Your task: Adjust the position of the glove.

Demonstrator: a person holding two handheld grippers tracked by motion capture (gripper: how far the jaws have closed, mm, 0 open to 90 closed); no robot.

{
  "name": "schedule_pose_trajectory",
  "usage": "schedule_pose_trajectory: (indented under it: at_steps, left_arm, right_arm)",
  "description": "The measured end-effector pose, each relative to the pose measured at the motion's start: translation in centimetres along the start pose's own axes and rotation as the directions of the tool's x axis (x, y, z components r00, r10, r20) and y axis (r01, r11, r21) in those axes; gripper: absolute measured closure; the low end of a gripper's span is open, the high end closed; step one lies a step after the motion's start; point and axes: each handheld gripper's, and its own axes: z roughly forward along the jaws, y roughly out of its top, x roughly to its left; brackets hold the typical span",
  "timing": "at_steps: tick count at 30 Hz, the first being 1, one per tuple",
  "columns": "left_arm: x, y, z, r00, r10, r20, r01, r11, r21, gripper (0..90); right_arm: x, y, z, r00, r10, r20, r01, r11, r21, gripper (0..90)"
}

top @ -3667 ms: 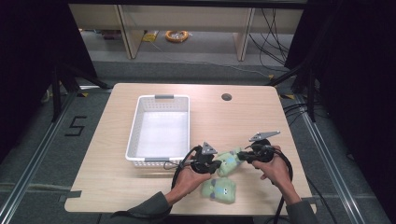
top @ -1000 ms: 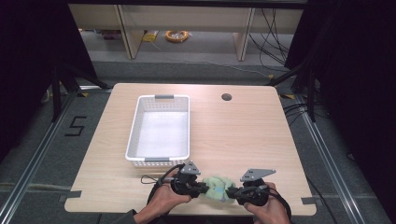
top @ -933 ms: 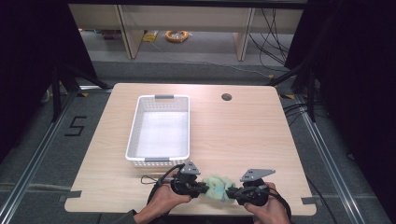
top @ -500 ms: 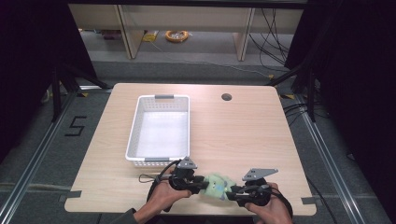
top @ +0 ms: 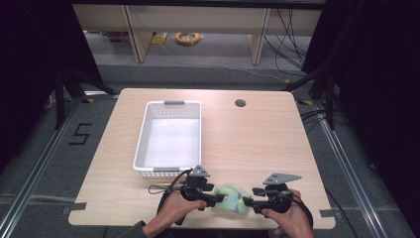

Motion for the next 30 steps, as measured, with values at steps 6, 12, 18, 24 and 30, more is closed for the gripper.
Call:
schedule_pose_trajectory:
  at_steps: [6,12,18,24,30]
  left_arm:
    - [0.0,0.4,0.2,0.9999,-0.011,0.009,0.011,0.9999,0.013,39.1]
    - [-0.3,0.4,1.0,0.9994,-0.011,0.032,0.01,0.9986,0.051,39.2]
    - [-0.1,0.3,1.5,0.9989,-0.02,0.043,0.017,0.9975,0.068,38.5]
    - [0.0,0.2,1.8,0.999,-0.037,0.026,0.036,0.9973,0.064,40.1]
    - [0.3,0.1,2.0,0.9981,-0.046,0.04,0.043,0.9957,0.082,40.6]
  right_arm:
    - [0.2,0.1,0.5,1.0,-0.004,0.005,0.004,1.0,0.014,42.7]
    - [0.1,0.0,1.3,0.9996,0.024,0.014,-0.025,0.999,0.04,41.9]
    - [-0.4,-0.1,1.6,0.9998,0.018,0.013,-0.019,0.996,0.083,41.5]
    - [-1.2,-0.1,2.2,0.9993,0.038,0.003,-0.038,0.995,0.089,42.4]
    - [-1.6,0.0,2.3,0.999,0.045,-0.004,-0.044,0.994,0.101,42.4]
